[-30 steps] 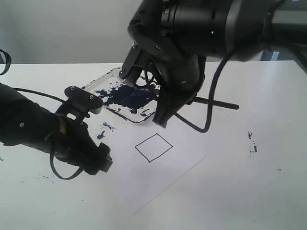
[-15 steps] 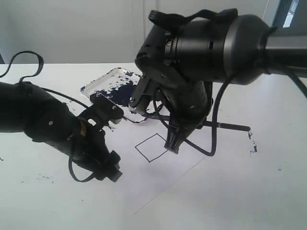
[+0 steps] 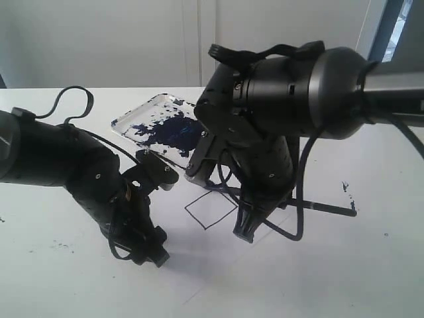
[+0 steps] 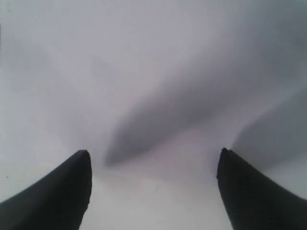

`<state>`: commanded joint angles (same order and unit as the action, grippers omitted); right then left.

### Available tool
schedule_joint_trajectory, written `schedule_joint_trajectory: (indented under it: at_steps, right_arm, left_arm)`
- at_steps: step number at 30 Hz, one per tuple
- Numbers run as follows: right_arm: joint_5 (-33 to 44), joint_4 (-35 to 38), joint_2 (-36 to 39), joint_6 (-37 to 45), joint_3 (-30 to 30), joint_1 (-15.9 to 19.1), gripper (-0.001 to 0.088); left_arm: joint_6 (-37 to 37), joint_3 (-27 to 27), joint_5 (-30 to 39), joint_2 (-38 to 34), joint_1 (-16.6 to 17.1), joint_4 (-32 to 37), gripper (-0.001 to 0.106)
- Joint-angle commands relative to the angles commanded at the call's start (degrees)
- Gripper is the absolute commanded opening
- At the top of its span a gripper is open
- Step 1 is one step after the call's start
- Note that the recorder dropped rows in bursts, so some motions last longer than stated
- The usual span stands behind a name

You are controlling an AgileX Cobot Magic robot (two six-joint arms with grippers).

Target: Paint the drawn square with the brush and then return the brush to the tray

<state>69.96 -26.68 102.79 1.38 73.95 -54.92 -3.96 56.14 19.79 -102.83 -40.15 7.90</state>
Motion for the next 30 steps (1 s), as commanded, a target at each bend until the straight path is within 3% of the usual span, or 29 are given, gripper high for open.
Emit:
schedule_joint_trajectory:
  at_steps: [12,30]
  right_arm:
    - [0.0,-1.1,-4.9,0.0,-0.1,-3.3,0.0000]
    - [0.0,5.2,-7.3,0.1,-5.4,-3.3,0.0000]
  left_arm:
    - [0.0,0.0,-0.2,0.0,0.0,0.1,0.075]
    - [0.0,0.0,-0.4,0.0,0.0,0.3,0.075]
